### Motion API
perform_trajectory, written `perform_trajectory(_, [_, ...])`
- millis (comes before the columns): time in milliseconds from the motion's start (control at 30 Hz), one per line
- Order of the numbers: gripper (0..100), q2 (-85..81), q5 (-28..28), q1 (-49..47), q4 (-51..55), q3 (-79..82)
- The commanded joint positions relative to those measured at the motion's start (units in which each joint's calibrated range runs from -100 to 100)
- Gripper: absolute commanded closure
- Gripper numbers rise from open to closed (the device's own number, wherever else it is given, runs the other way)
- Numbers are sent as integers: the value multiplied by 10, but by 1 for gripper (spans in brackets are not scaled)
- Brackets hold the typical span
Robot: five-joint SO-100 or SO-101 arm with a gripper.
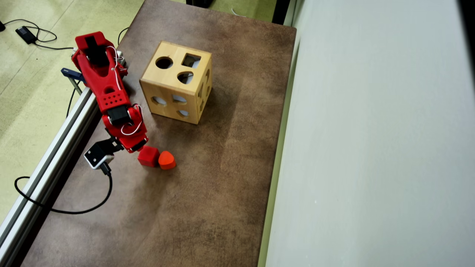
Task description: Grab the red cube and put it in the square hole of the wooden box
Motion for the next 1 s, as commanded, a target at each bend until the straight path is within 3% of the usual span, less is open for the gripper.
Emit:
perform_trajectory(0, [97,-46,-42,3,6,-29])
perform_trajectory(700, [96,-108,-46,9,6,-18])
perform_trajectory(967, [70,-73,-47,47,57,-23])
